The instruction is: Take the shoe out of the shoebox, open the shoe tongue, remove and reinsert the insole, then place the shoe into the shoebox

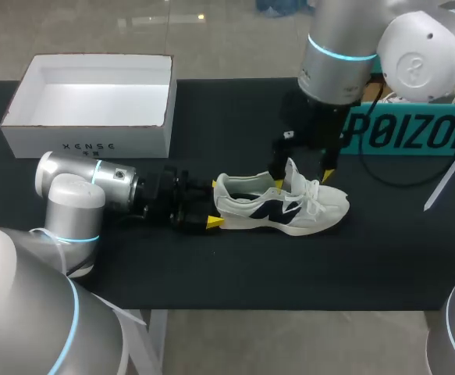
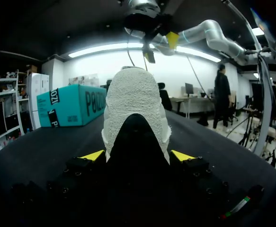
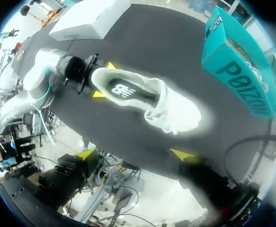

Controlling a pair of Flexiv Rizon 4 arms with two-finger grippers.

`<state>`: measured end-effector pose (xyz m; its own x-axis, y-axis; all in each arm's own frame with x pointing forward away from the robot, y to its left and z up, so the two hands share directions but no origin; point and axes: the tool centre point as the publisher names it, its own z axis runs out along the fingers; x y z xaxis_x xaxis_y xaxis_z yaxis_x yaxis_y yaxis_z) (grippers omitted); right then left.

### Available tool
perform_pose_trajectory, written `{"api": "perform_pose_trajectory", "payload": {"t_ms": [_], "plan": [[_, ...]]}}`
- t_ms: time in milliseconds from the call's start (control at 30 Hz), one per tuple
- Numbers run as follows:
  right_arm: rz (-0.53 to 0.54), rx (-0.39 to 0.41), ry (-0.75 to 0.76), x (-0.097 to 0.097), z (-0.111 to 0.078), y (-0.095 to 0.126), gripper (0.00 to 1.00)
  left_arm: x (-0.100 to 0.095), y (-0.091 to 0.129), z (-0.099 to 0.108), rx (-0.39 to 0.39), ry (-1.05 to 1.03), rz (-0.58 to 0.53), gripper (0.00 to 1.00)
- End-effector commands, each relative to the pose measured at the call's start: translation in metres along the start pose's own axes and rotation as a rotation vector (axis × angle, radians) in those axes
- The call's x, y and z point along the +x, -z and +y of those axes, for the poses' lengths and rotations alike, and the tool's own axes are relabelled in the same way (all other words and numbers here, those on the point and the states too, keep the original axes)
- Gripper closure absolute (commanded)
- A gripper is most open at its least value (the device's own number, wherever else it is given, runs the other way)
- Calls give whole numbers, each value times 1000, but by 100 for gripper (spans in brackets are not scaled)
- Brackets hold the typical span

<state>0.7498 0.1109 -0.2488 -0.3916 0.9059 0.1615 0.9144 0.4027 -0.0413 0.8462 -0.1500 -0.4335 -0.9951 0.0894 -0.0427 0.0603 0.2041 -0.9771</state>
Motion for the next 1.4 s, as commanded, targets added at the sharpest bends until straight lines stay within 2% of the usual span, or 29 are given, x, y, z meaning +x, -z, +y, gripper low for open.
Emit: {"api": "perform_pose_trajectory", "payload": {"t_ms": [33, 600, 633, 667, 700, 733, 867, 967, 1000, 1033, 1067, 1400], "plan": [[-48, 75, 726, 10, -7, -2, 0, 0, -1, 2, -1, 0, 0, 100], [-48, 75, 726, 10, -7, -2, 0, 0, -1, 2, -1, 0, 0, 100], [-65, 97, 779, 14, -6, -1, 0, 0, -1, 2, -1, 0, 0, 100], [-92, 82, 883, 21, -6, 0, 0, 0, -1, 2, -1, 0, 0, 100], [-113, 84, 919, 25, -7, 1, 0, 0, -1, 2, -1, 0, 0, 100], [-117, 101, 923, 27, -6, 0, 0, 0, -1, 2, -1, 0, 0, 100], [-138, 61, 1015, 36, -4, -3, 0, 0, -1, 2, -1, 0, 0, 100], [-132, 58, 1011, 41, 1, -6, 0, 0, -1, 2, -1, 0, 0, 100], [-127, 52, 997, 43, 3, -8, 8, 0, -1, 2, -1, 0, 0, 100], [-120, 56, 991, 44, 6, -11, 62, 0, -1, 2, -1, 0, 0, 100], [-134, 79, 987, 46, 9, -14, 100, 0, -1, 2, -1, 0, 0, 100], [-97, 122, 937, 55, 37, -38, 100, 0, -1, 2, -1, 0, 0, 100]]}}
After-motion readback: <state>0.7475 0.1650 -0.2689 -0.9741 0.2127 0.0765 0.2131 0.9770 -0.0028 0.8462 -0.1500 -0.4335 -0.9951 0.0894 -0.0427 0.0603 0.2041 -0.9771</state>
